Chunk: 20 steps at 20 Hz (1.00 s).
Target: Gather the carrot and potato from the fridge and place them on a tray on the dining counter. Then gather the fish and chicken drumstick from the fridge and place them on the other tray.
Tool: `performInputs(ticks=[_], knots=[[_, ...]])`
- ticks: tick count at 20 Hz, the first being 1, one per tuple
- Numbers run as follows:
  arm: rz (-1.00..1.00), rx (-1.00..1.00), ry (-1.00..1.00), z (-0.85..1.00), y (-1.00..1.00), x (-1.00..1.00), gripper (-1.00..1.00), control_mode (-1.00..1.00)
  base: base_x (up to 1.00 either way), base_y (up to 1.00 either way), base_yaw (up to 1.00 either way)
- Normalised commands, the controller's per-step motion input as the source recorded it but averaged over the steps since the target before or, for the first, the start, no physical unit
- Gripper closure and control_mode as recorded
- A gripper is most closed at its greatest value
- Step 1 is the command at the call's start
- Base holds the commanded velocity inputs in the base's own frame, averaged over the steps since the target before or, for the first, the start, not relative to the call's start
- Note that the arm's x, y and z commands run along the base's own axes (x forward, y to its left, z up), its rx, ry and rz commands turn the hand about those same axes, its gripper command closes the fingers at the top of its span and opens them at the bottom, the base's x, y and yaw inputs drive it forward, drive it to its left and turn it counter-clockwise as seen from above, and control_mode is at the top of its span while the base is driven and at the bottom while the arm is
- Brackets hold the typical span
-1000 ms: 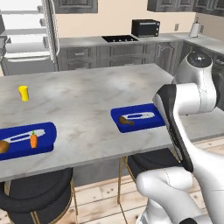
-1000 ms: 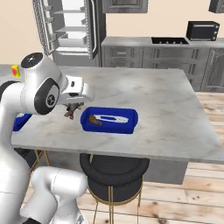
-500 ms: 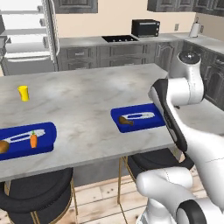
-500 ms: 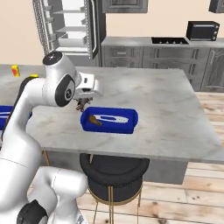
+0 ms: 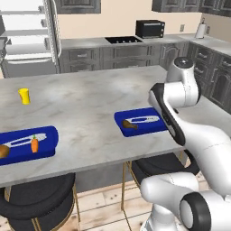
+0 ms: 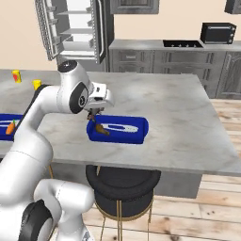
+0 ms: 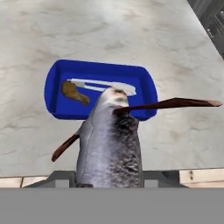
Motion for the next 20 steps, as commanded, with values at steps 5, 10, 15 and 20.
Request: performInputs(ticks=[5, 10, 15, 20], knots=[[0.00, 0.00, 0.02, -0.37, -0.02, 0.25, 1.00, -1.00, 0.00, 0.00, 0.00], [0.00, 0.00, 0.00, -0.45, -0.08, 0.24, 1.00, -1.00, 0.00, 0.00, 0.00], [0.00, 0.00, 0.00, -0.39, -0.13, 0.34, 1.00, -1.00, 0.00, 0.00, 0.00], [0.00, 0.00, 0.00, -0.30, -0.17, 0.50, 1.00, -1.00, 0.00, 0.00, 0.00]])
